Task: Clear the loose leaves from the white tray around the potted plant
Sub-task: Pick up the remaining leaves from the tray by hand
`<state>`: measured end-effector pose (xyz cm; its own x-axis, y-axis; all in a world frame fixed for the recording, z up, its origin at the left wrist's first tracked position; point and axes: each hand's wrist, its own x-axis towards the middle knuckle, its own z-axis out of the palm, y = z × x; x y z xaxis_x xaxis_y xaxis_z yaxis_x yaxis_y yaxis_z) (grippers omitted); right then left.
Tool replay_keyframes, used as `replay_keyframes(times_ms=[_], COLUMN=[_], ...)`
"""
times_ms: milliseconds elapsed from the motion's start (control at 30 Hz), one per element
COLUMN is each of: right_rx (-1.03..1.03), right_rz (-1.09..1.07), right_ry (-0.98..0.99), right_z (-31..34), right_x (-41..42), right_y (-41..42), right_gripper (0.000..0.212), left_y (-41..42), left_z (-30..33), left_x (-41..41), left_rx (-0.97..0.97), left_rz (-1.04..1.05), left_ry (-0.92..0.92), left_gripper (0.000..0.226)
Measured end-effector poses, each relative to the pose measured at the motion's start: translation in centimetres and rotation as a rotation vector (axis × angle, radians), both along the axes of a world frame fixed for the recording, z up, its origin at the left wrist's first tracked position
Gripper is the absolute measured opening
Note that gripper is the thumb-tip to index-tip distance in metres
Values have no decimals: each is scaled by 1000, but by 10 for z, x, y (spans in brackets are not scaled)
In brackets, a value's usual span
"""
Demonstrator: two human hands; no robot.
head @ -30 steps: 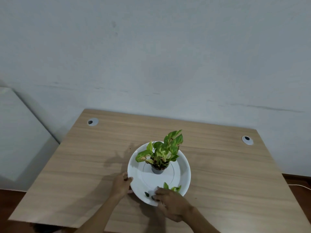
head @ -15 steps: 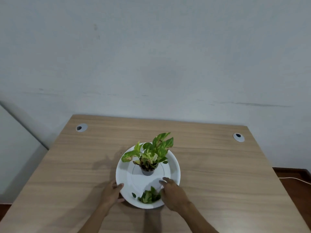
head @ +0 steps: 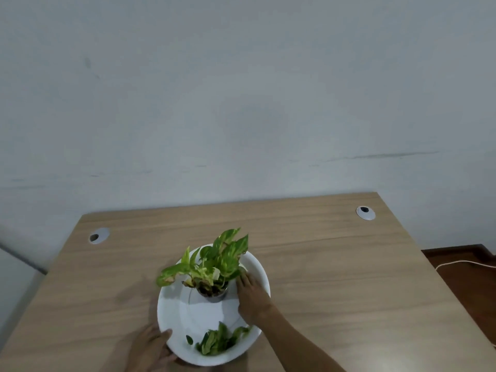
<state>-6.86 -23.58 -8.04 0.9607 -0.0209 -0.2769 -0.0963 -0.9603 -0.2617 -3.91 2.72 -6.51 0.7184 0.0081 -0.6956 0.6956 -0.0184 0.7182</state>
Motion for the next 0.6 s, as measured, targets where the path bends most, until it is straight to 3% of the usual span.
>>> replay_keyframes(times_ms=[200, 333, 467, 600], right_rx=[-2, 133, 159, 31], right_rz=[63, -32, -34, 70], right_ry=[103, -3, -76, 36], right_z=[12, 22, 16, 7], right_x=[-29, -25, -11, -13], right_y=[14, 4, -6, 7], right_gripper=[73, 48, 56, 68], left_y=[-3, 1, 1, -2], left_z=[2, -10, -5, -3], left_x=[19, 22, 20, 23], left_rx=[176, 201, 277, 323], left_rz=[98, 76, 50, 51], left_ry=[2, 54, 31, -15], left_gripper=[17, 23, 18, 16])
